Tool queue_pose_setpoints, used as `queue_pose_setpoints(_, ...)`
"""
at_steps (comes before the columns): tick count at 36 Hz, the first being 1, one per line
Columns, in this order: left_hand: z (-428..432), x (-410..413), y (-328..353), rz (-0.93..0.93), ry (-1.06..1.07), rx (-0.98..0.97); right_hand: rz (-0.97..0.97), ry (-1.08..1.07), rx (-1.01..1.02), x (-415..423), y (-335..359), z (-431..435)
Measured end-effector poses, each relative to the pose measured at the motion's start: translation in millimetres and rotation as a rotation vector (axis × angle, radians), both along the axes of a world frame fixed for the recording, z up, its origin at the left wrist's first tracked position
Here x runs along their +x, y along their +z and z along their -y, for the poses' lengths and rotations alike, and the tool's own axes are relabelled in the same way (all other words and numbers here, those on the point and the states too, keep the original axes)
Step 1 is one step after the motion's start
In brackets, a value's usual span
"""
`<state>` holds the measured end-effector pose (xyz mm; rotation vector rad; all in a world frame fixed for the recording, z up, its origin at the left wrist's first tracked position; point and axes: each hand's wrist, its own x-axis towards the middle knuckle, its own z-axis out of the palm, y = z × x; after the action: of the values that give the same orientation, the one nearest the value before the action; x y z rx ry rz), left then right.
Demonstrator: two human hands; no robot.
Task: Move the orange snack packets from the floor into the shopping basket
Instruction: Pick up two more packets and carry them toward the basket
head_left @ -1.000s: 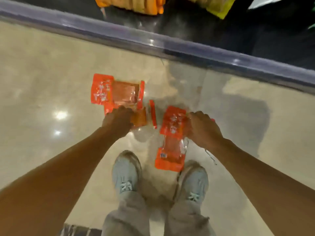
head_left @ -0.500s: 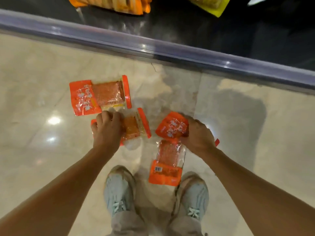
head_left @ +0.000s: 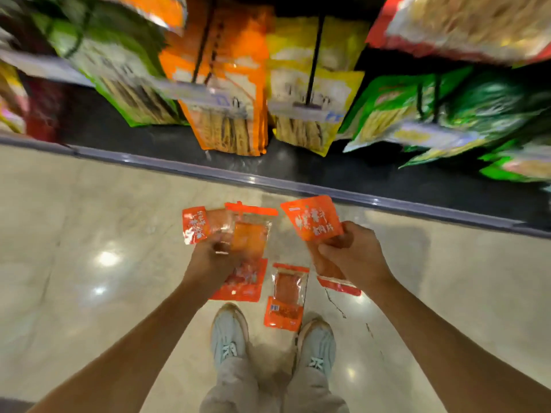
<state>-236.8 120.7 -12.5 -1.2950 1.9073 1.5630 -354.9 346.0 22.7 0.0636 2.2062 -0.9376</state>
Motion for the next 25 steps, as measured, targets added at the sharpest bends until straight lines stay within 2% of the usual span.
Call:
queue_pose_setpoints(7, -1.7, -17.3, 252.7, -0.335, 0.064, 0.007, -0.057, -0.232, -0.284, -11.9, 245.3, -3.0)
queue_pose_setpoints(13, -24.5, -29.1, 462.4, -0.534, 0.03, -0.011, -0.304, -0.279, -0.381, 0.5, 456.9, -30.3)
queue_pose_setpoints(19, -57.2, -28.6, 623.3, -0.724, -0.221, -0.013, -0.52, -0.378, -0.514, 53.4, 621.9, -84.1)
queue_pose_setpoints(25, -122.8, -17.3, 742.4, -0.95, -0.497, 0.033, -0.786, -0.528, -0.531, 131.3, 734.0, -155.6)
